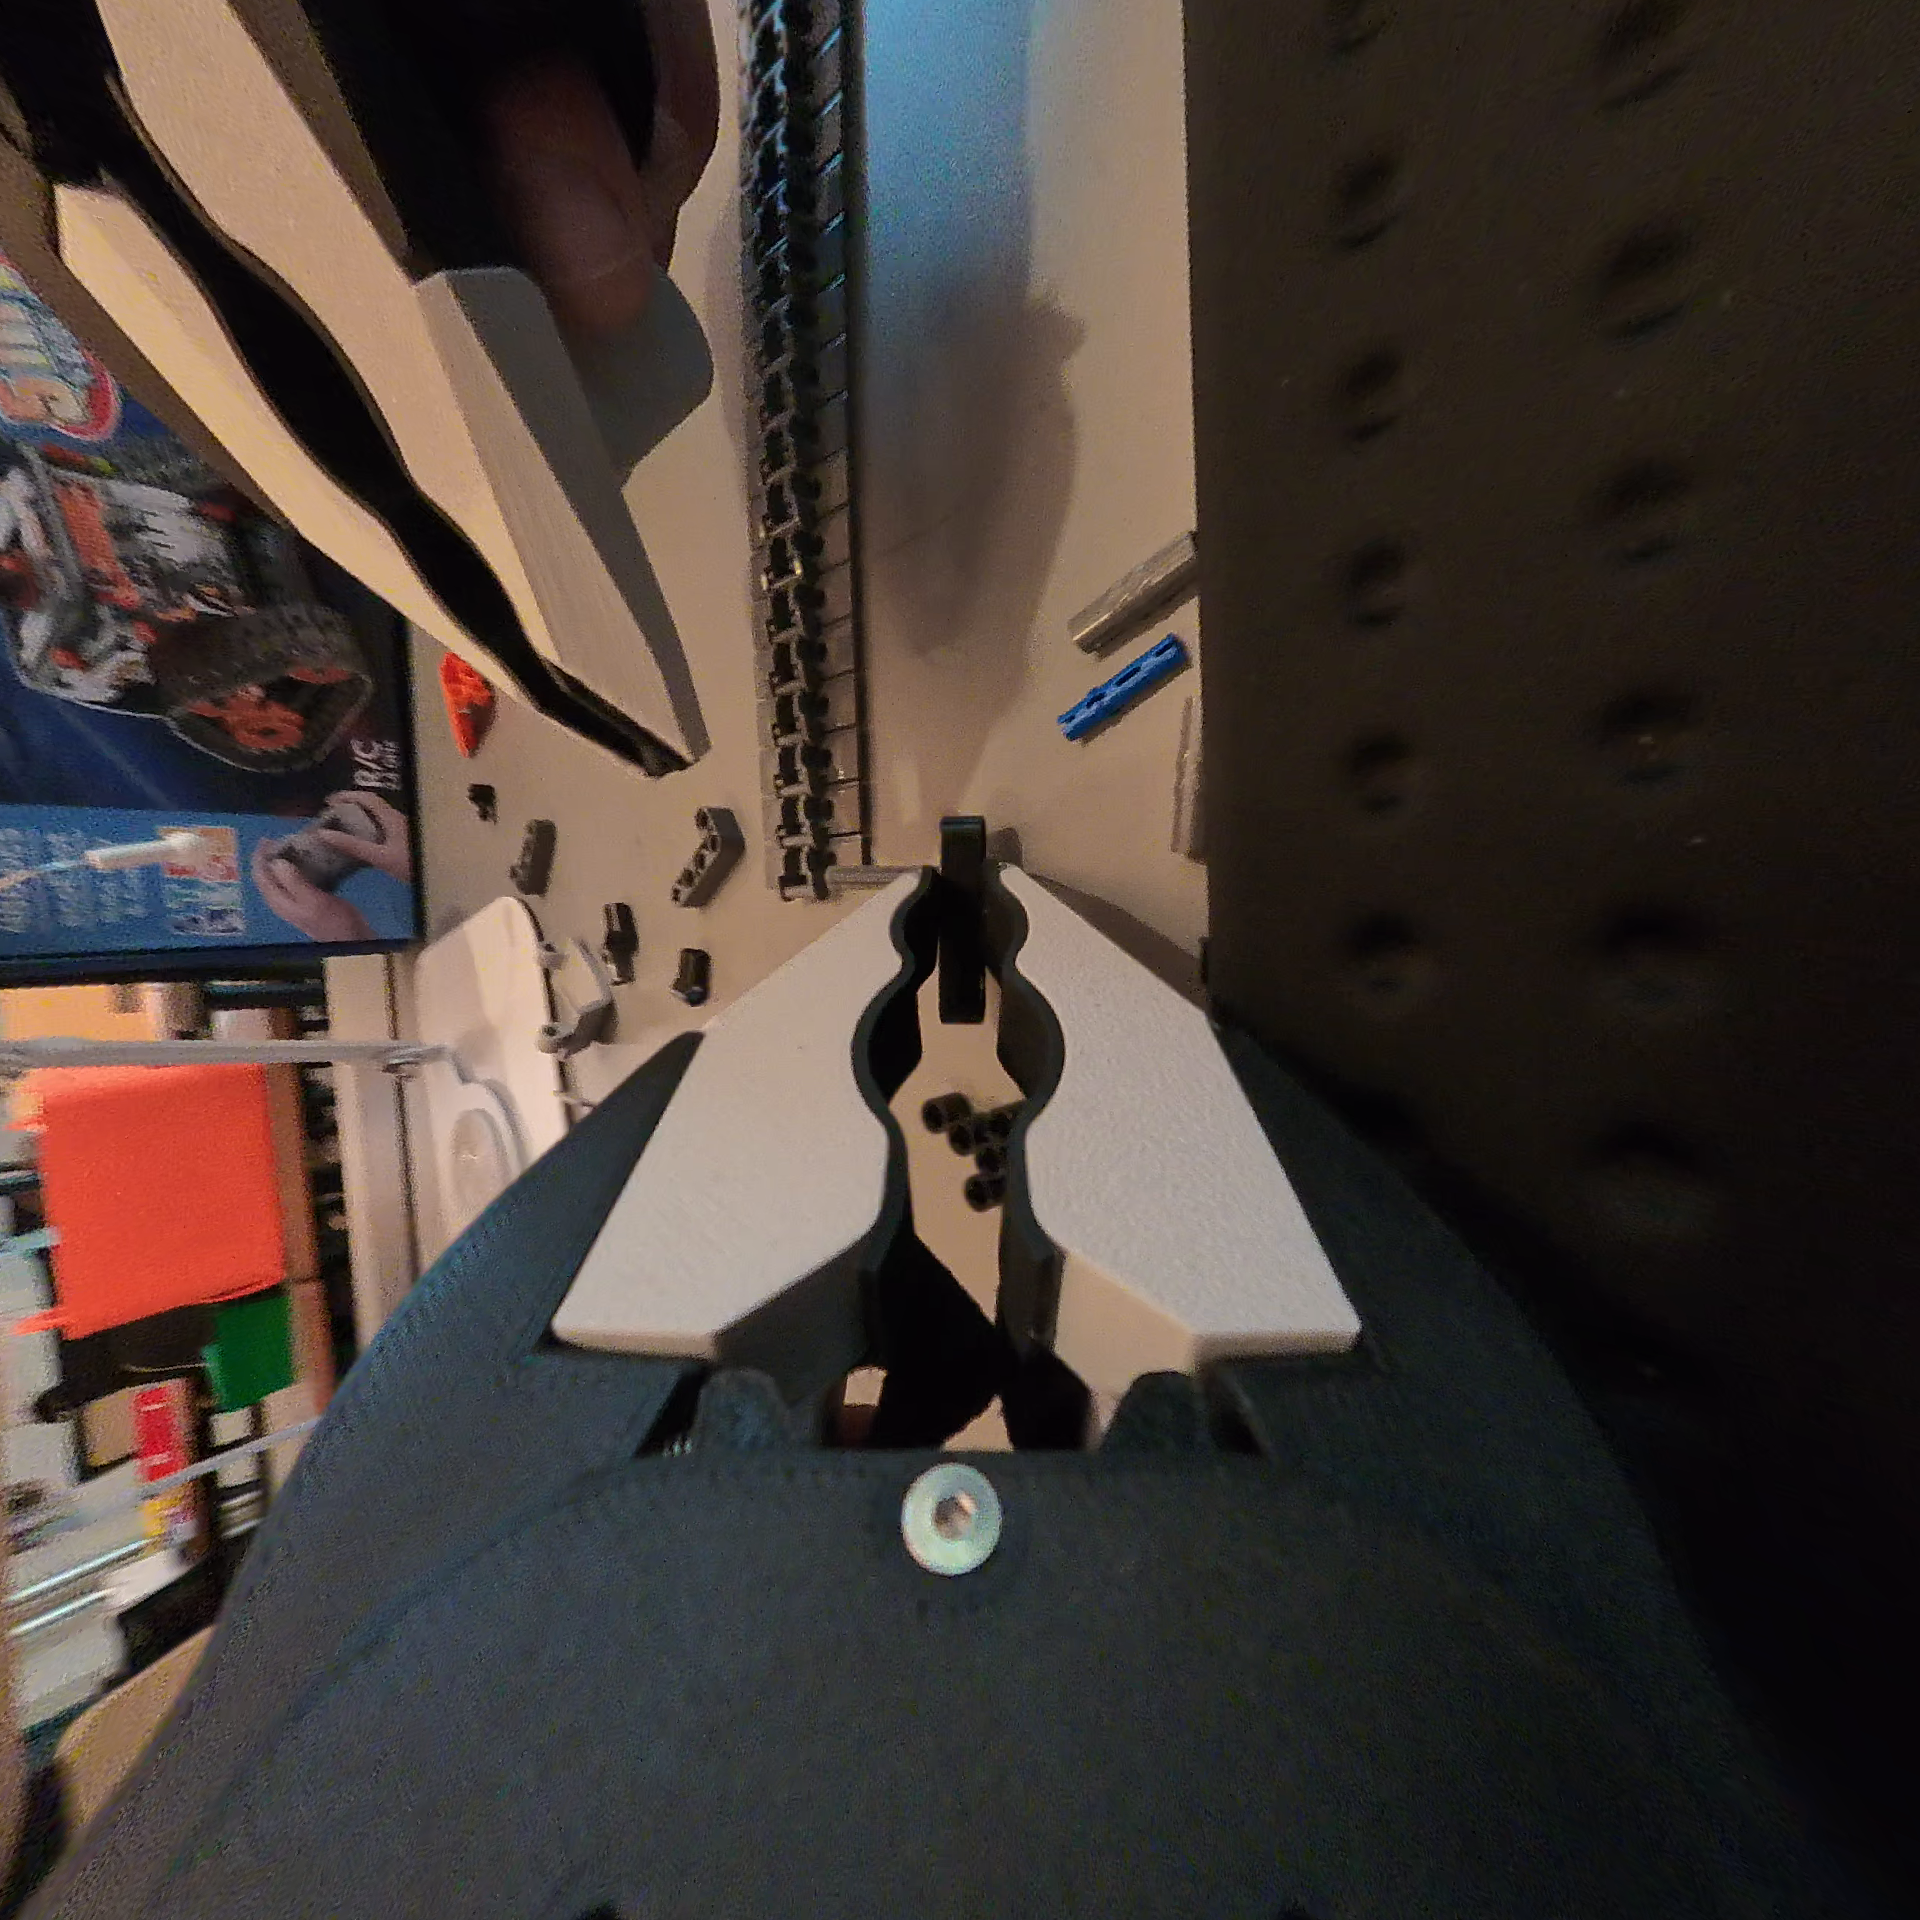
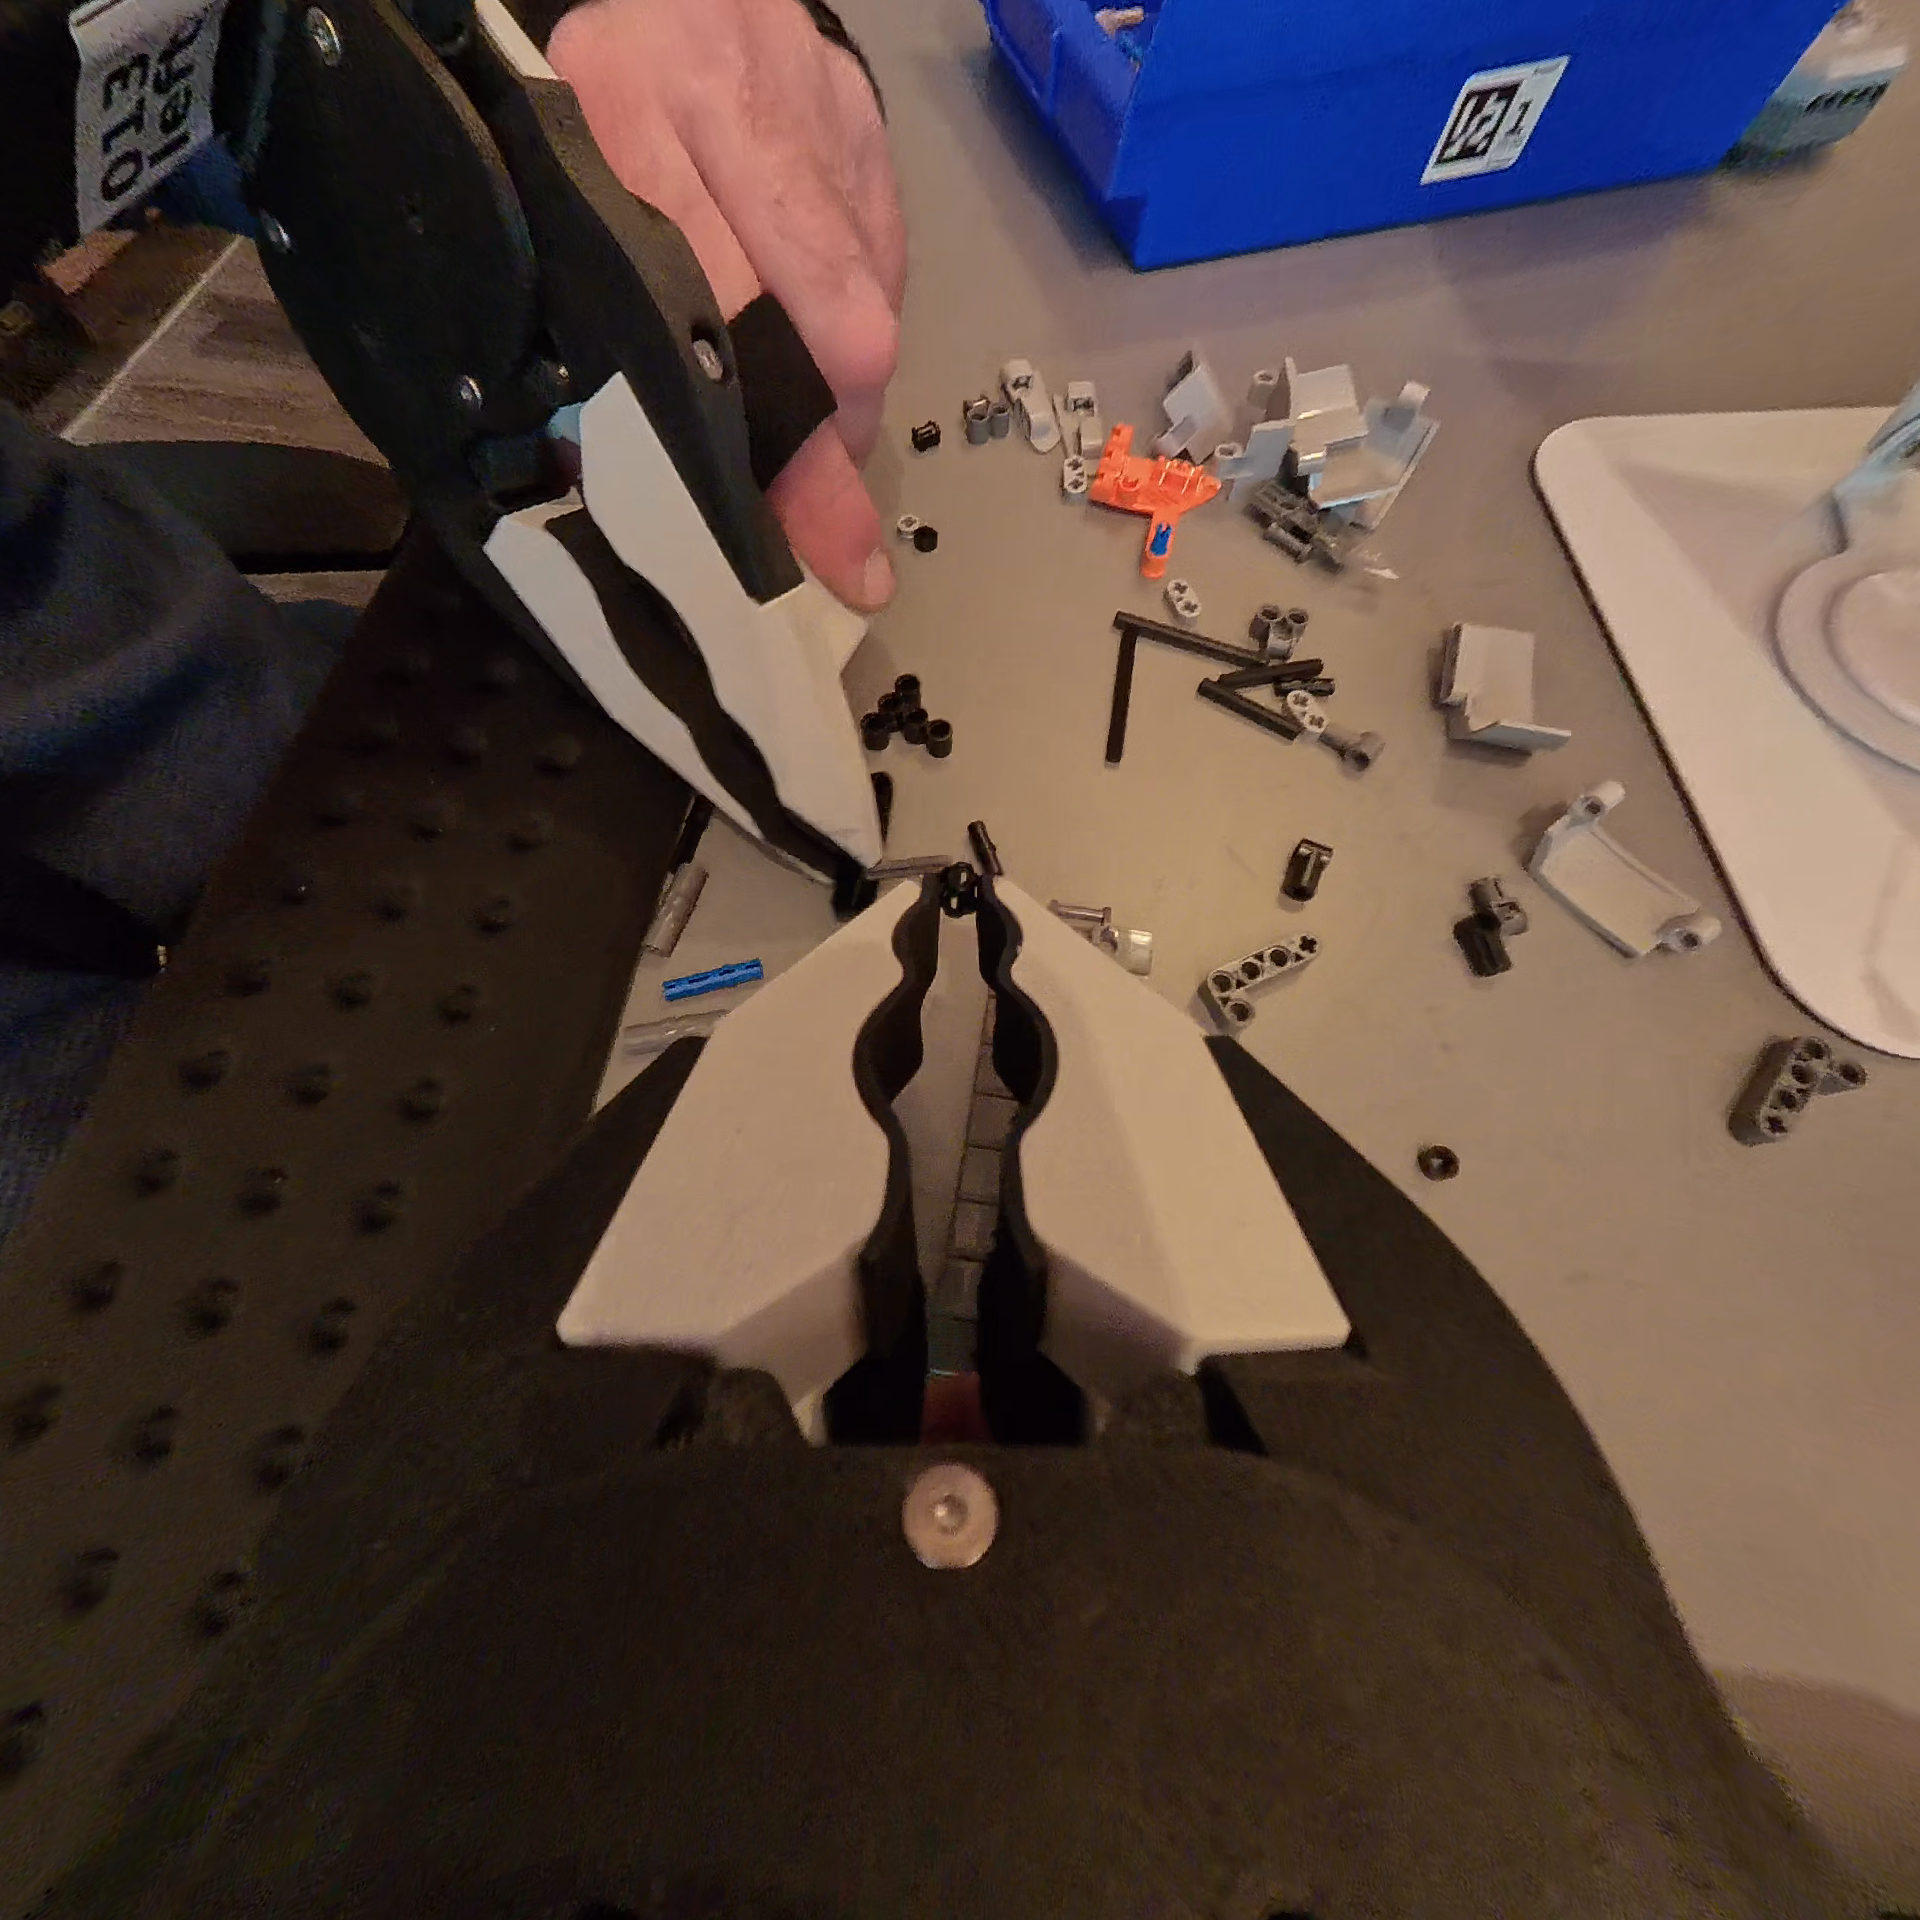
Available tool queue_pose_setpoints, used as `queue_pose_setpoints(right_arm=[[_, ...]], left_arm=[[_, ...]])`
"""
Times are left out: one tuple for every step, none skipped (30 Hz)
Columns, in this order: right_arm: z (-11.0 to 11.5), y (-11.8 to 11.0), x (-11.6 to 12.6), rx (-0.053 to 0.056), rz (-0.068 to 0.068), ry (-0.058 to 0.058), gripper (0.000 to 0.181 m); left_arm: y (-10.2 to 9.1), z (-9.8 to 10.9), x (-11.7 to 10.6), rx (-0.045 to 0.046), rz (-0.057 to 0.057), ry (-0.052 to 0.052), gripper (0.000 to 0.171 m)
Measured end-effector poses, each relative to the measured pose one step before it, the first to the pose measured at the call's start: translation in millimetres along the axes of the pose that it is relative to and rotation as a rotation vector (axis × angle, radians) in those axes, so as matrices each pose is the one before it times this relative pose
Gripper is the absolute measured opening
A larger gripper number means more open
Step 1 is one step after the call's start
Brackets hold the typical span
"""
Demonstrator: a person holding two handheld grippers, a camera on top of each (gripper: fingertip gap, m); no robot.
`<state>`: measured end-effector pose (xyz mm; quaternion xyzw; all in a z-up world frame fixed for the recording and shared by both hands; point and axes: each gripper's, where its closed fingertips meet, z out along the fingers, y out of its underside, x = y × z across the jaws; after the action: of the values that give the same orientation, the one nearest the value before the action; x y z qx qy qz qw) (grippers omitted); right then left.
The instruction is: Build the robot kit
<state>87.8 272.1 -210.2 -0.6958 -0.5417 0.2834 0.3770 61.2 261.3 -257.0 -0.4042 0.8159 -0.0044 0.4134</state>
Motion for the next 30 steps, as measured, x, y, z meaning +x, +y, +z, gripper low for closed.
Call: queue_pose_setpoints(right_arm=[[0.40,1.84,-2.73,-0.0142,0.0128,-0.0284,0.004],[0.41,1.57,-4.13,-0.0128,0.0130,-0.0400,0.004],[0.18,-0.15,-1.80,-0.0021,0.0103,-0.0258,0.004],[0.31,-0.63,-1.59,-0.0007,0.0136,-0.0274,0.004],[0.69,-0.24,-2.05,-0.0044,0.0142,-0.0328,0.004],[1.18,-0.02,-1.05,-0.0078,0.0067,-0.0244,0.004],[1.69,0.81,-0.41,-0.0155,0.0016,-0.0192,0.004],[1.98,1.68,0.52,-0.0229,-0.0010,-0.0132,0.004],[1.57,1.33,0.75,-0.0225,-0.0051,-0.0093,0.004],[1.14,0.81,-0.94,-0.0213,-0.0069,-0.0185,0.004],[1.19,0.39,-1.08,-0.0216,-0.0098,-0.0187,0.004],[1.29,0.49,1.24,-0.0230,-0.0094,-0.0046,0.004],[1.23,0.96,0.92,-0.0241,-0.0063,-0.0083,0.004],[1.14,0.52,-0.67,-0.0175,-0.0074,-0.0187,0.004],[1.14,0.34,0.00,-0.0126,-0.0059,-0.0146,0.004],[1.02,1.70,0.76,-0.0155,-0.0018,-0.0122,0.004],[0.87,2.50,0.57,-0.0153,-0.0013,-0.0135,0.004],[0.53,1.97,1.08,-0.0097,0.0003,-0.0102,0.004],[0.52,2.00,0.96,-0.0079,0.0023,-0.0096,0.004],[0.42,2.35,0.79,-0.0100,-0.0001,-0.0093,0.004],[0.18,2.06,0.77,-0.0085,-0.0022,-0.0071,0.004],[0.14,0.71,0.36,-0.0012,-0.0004,-0.0095,0.004],[0.34,-0.38,-1.09,0.0050,-0.0008,-0.0166,0.004],[0.74,-0.36,-1.19,0.0033,-0.0055,-0.0158,0.004],[1.03,0.52,0.01,-0.0031,-0.0063,-0.0075,0.004],[0.66,0.53,-0.01,-0.0033,-0.0036,-0.0080,0.004],[0.02,-0.54,-0.51,0.0032,-0.0030,-0.0107,0.004],[-0.05,-0.01,-0.01,-0.0009,0.0000,-0.0074,0.004],[0.08,0.87,0.52,-0.0088,-0.0007,-0.0029,0.004],[0.00,0.44,-0.15,-0.0068,-0.0070,-0.0044,0.004]], left_arm=[[1.45,0.97,-1.34,-0.00594,0.0328,-0.0106,0.007],[0.30,1.01,2.11,0.00613,0.0302,0.0088,0.007],[-1.26,0.56,-0.43,0.01346,0.0239,-0.0092,0.007],[0.31,0.67,-0.73,0.00242,0.0193,-0.0095,0.007],[0.76,0.80,0.84,0.00072,0.0204,0.0015,0.007],[-0.68,0.30,0.67,0.00995,0.0257,-0.0018,0.007],[-1.35,0.22,0.58,0.01144,0.0274,-0.0037,0.007],[-0.55,0.46,0.20,0.00391,0.0166,-0.0007,0.007],[-0.82,-0.07,0.00,0.00619,0.0167,0.0015,0.007],[-1.08,-0.08,0.34,0.00876,0.0253,-0.0012,0.007],[-0.45,0.25,-0.06,0.00331,0.0181,-0.0007,0.007],[-0.79,0.00,0.00,0.00571,0.0132,0.0004,0.007],[-0.38,0.19,-0.09,0.00479,0.0151,-0.0028,0.007],[-0.14,0.01,-0.03,0.00297,0.0083,-0.0024,0.007],[-0.29,-0.03,0.07,0.00391,0.0019,-0.0008,0.007],[-0.49,-0.11,-0.01,0.00573,0.0048,-0.0048,0.007],[-0.41,-0.01,-0.02,0.00580,0.0045,-0.0070,0.007],[-0.48,-0.11,-0.06,0.00476,0.0014,-0.0055,0.007],[-0.53,-0.21,-0.39,0.00574,0.0034,-0.0059,0.007],[-0.60,-0.24,-0.32,0.00656,0.0038,-0.0054,0.007],[-0.33,0.09,-0.07,0.00391,0.0017,-0.0021,0.007],[-0.39,0.26,0.08,0.00291,0.0001,0.0001,0.007],[-0.74,-0.10,-0.37,0.00591,0.0033,-0.0036,0.007],[-0.37,0.20,-0.07,0.00358,-0.0008,-0.0009,0.007],[-0.18,0.15,0.20,0.00194,-0.0039,0.0015,0.007],[-0.49,-0.06,-0.11,0.00366,0.0008,-0.0011,0.007],[-0.38,0.06,-0.38,0.00237,0.0001,-0.0033,0.007],[-0.39,-0.02,-0.14,0.00095,-0.0001,-0.0002,0.007],[-0.15,0.05,0.05,-0.00082,0.0004,0.0006,0.007],[-0.48,0.02,-0.13,0.00109,0.0009,-0.0004,0.007]])
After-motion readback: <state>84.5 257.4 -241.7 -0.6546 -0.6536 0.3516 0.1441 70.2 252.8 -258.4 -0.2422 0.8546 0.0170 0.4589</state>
